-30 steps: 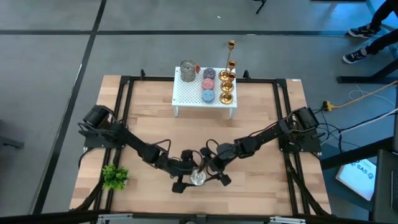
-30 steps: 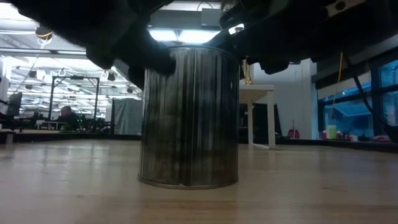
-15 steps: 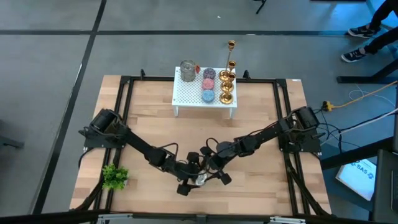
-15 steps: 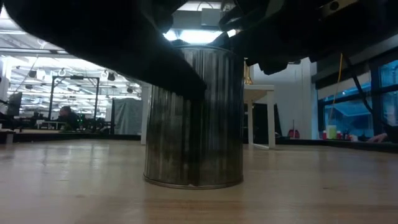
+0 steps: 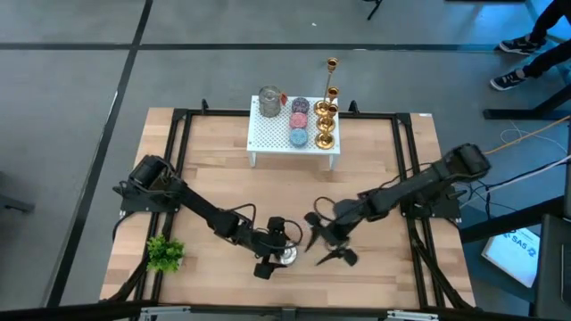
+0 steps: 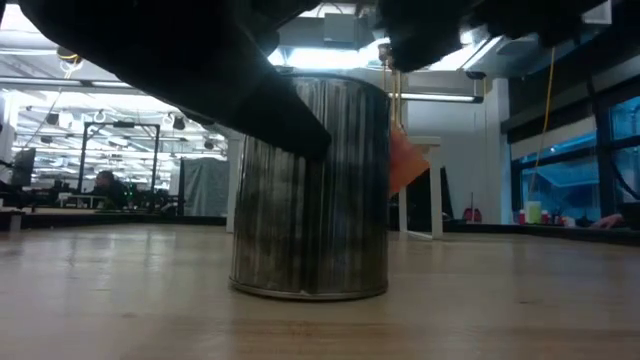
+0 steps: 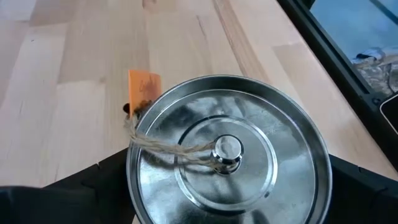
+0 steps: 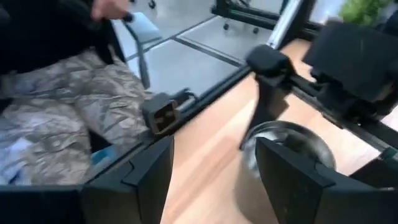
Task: Pick & Place candle stick holders
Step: Put the large yellow scented candle can on the shelf
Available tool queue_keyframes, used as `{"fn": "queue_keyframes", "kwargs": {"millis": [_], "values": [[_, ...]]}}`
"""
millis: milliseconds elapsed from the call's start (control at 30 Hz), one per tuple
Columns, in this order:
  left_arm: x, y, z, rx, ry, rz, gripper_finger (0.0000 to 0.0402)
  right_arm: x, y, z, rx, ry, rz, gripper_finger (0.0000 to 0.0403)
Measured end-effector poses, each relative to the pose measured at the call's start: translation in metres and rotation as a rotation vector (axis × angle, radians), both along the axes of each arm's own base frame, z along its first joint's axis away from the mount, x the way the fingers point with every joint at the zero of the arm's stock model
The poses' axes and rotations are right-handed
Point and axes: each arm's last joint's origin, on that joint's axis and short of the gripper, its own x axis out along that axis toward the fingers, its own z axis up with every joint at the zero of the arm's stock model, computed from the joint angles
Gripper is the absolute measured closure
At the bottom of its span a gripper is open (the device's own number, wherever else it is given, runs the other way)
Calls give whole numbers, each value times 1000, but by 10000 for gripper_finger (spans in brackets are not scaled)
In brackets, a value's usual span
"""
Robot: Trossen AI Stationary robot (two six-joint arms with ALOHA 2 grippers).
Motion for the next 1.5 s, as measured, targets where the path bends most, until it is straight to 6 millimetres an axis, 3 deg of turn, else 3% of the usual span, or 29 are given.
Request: {"fn": "queue_keyframes", "kwargs": {"millis": [133, 267, 433, 700, 1133, 1500], "values": [[-2, 1, 2, 6, 10, 6, 48, -32, -7, 14, 33, -82, 16, 171], [-5, 5, 7, 33, 26, 36, 48, -64, -18, 13, 49, -134, -70, 171], [-11, 14, 24, 81, 12, 119, 48, -96, -36, 3, 10, -147, -302, 171], [-21, 40, 53, 87, 20, 251, 48, -134, -67, -13, 14, -200, -342, 171], [-51, 98, 125, 2, -91, 425, 48, -161, -105, -40, -13, -245, -512, 171], [-76, 131, 158, -78, -162, 551, 48, -171, -129, -47, -81, -261, -709, 171]]}}
